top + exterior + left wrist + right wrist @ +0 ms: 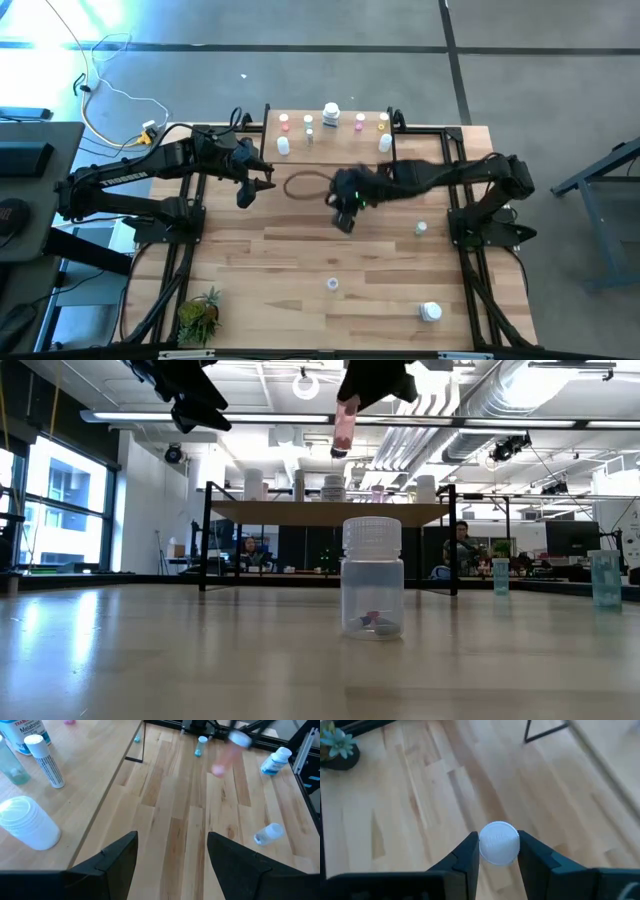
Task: Pick and place medicine bottles onto shelf by color
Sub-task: Put the orange pill bottle on the shelf
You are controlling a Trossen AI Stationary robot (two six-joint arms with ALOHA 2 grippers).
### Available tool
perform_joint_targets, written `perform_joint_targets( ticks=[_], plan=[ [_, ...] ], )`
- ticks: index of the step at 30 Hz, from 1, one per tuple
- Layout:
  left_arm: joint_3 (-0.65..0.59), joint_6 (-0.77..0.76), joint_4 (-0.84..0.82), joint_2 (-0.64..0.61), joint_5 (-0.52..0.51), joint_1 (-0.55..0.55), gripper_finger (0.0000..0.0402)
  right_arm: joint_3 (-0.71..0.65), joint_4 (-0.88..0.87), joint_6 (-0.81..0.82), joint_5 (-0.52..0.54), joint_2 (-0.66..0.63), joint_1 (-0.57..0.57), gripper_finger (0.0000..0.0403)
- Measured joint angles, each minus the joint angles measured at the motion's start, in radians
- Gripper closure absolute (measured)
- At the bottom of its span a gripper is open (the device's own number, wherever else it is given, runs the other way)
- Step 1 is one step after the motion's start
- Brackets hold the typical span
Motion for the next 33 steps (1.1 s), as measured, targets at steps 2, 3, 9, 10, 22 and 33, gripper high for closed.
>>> perform_joint_targets(
  ticks=[2,3,9,10,22,33],
  plan=[
    [0.000,0.000,0.000,0.000,0.000,0.000,0.0174,0.015,0.000,-0.058,-0.040,0.000,-0.050,0.0306],
    [0.000,0.000,0.000,0.000,0.000,0.000,0.0174,0.019,0.000,-0.084,-0.062,0.000,-0.077,0.0306],
    [0.000,0.000,0.000,0.000,0.000,0.000,0.0174,0.033,-0.005,-0.199,-0.171,0.000,-0.228,0.0306],
    [0.000,0.000,0.000,0.000,0.001,0.000,0.0174,0.033,-0.010,-0.209,-0.184,0.000,-0.252,0.0306],
    [0.000,0.000,0.000,0.000,-0.003,0.000,0.0174,0.033,-0.073,-0.317,-0.267,0.000,-0.503,0.0306],
    [0.000,0.000,0.000,0.000,-0.072,0.000,0.0174,0.033,-0.161,-0.372,-0.337,0.000,-0.645,0.0306]
  ],
)
